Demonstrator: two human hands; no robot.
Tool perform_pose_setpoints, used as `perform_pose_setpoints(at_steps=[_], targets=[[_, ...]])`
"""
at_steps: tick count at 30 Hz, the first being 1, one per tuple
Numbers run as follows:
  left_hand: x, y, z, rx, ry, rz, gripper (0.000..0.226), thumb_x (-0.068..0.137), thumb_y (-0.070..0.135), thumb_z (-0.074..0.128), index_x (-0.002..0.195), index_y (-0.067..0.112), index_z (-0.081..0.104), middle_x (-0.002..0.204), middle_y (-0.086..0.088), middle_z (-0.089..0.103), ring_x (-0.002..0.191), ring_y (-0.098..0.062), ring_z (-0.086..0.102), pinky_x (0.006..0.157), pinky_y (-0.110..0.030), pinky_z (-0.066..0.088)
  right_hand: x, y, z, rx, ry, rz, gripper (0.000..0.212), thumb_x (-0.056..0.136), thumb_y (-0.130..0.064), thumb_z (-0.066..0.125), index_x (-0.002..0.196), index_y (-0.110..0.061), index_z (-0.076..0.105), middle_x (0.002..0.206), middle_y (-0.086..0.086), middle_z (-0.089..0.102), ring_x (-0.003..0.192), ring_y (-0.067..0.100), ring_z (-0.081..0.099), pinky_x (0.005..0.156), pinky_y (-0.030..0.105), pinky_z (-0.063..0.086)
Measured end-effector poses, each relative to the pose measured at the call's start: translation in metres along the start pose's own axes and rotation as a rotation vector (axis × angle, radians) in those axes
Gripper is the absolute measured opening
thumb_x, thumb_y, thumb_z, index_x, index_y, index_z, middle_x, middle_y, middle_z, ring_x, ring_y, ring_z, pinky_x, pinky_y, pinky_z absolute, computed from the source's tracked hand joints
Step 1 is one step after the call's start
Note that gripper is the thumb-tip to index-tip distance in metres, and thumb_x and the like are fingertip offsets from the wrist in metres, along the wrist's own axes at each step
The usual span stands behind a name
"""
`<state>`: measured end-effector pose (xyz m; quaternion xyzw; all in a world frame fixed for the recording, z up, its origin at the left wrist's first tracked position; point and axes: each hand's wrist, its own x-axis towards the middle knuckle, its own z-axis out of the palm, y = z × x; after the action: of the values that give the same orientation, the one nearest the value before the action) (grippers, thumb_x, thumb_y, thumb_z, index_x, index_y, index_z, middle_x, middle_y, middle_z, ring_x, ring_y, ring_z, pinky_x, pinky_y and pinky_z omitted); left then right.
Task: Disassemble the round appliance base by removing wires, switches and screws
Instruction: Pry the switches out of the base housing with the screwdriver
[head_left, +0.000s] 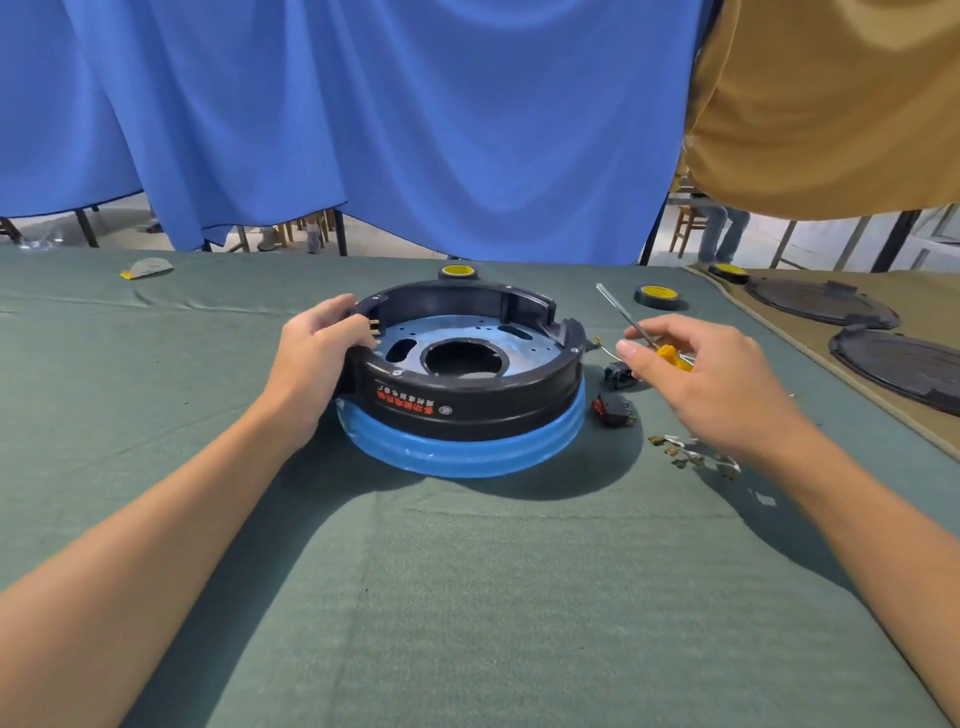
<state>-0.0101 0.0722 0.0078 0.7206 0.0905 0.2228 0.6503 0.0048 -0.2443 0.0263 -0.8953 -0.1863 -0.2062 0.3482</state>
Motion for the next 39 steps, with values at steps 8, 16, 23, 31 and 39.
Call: perform_pose_setpoints(at_steps=[8, 16, 23, 31, 39], targets=[[0.008, -0.003, -0.019, -0.047, -0.144, -0.022, 0.061, 0.056, 0.013, 0.051, 0.113, 0.023, 0.070, 0.107, -0.003, 0.072, 0.096, -0.024, 0.066, 0.079, -0.034, 0.052, 0.000, -0.012, -0.001, 0.076, -0.034, -0.007, 0.019, 0.092, -0.048, 0.052, 0.095, -0.034, 0.066, 0.077, -0.011, 0.069, 0.070, -0.004, 0.060, 0.065, 0.019, 0.039], [0.011, 0.002, -0.027, 0.009, -0.251, -0.042, 0.055, 0.059, 0.019, 0.049, 0.109, 0.027, 0.072, 0.112, -0.006, 0.070, 0.107, -0.033, 0.064, 0.099, -0.051, 0.047, 0.000, -0.044, -0.002, 0.179, -0.126, -0.078, 0.026, 0.100, -0.029, 0.045, 0.096, -0.027, 0.071, 0.073, -0.001, 0.067, 0.049, 0.004, 0.045, 0.054, 0.016, 0.034], [0.013, 0.010, -0.013, 0.016, -0.093, -0.103, 0.024, 0.086, 0.028, 0.054, 0.089, 0.017, 0.076, 0.091, -0.009, 0.074, 0.078, -0.021, 0.069, 0.078, -0.036, 0.054, 0.000, -0.093, 0.020, -0.062, -0.353, -0.252, 0.024, 0.097, -0.033, 0.048, 0.109, -0.032, 0.070, 0.088, -0.009, 0.070, 0.079, 0.006, 0.058, 0.070, 0.022, 0.045], [0.013, 0.001, -0.013, -0.040, -0.094, -0.014, 0.030, 0.093, 0.003, 0.043, 0.102, 0.009, 0.071, 0.095, -0.009, 0.072, 0.085, -0.019, 0.069, 0.078, -0.030, 0.057, 0.024, -0.115, 0.070, -0.371, -0.323, -0.237, 0.025, 0.092, -0.027, 0.045, 0.103, -0.028, 0.067, 0.093, 0.000, 0.069, 0.085, 0.032, 0.057, 0.074, 0.041, 0.050], [0.006, 0.003, -0.006, -0.101, -0.071, -0.055, 0.030, 0.094, 0.003, 0.043, 0.096, 0.013, 0.072, 0.088, -0.007, 0.074, 0.081, -0.022, 0.071, 0.073, -0.032, 0.058, 0.033, -0.116, 0.080, -0.361, -0.374, -0.228, 0.026, 0.091, -0.029, 0.047, 0.102, -0.034, 0.069, 0.106, -0.002, 0.069, 0.092, 0.030, 0.057, 0.079, 0.045, 0.051]])
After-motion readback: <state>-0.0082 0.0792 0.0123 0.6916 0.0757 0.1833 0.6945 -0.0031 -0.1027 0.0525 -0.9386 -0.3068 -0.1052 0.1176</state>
